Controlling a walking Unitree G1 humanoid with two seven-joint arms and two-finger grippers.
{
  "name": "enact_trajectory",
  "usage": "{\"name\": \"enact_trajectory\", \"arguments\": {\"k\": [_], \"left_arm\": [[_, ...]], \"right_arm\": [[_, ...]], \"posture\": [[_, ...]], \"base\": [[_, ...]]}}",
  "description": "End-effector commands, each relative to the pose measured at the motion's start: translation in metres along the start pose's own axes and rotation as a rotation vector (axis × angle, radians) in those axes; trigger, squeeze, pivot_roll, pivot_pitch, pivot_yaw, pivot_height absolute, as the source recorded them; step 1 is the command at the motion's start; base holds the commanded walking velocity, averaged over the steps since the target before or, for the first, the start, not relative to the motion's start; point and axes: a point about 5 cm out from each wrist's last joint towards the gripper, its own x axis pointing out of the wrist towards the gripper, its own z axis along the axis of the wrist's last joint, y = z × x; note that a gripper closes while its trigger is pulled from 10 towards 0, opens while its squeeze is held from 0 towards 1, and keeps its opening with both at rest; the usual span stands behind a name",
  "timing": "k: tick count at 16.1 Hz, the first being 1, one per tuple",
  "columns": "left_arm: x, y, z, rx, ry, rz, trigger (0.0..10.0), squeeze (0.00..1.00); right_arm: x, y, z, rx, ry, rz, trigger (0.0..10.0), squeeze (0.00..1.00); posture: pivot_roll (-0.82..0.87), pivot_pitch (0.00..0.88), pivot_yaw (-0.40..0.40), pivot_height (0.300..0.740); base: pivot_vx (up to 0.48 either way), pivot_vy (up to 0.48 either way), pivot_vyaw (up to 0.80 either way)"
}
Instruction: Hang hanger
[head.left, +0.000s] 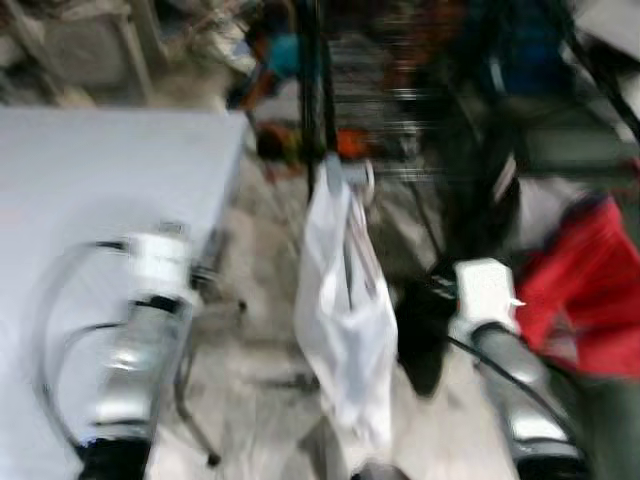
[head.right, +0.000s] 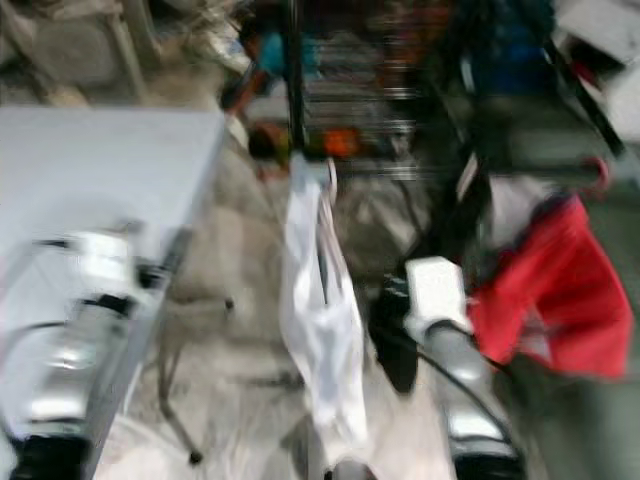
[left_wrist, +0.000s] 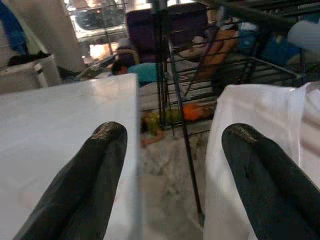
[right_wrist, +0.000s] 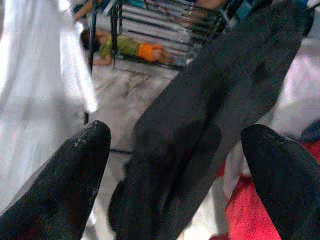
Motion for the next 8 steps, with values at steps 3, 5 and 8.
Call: {"name": "enact_trajectory", "arguments": {"k": [3,5,8], "left_arm": [[-0.006,0.019,-0.001,0.030,0.019,0.062,10.0,0.00],[-0.006,0.020,-0.002,0.031,0.023,0.071,10.0,0.00],[-0.008,0.024,-0.002,0.039,0.031,0.084,10.0,0.00]], "right_arm": [[0.005,0.015,0.010,0.022,-0.025,0.092,10.0,0.00],[0.006,0.013,0.016,0.031,-0.057,0.084,10.0,0.00],[0.008,0.018,0.029,0.049,-0.107,0.116,10.0,0.00]], "posture": [[-0.05,0.009,-0.009,0.740],[-0.05,0.010,-0.010,0.740],[-0.05,0.011,-0.011,0.740]], "base": [[0.000,0.000,0.00],[0.000,0.000,0.00],[0.000,0.000,0.00]]}}
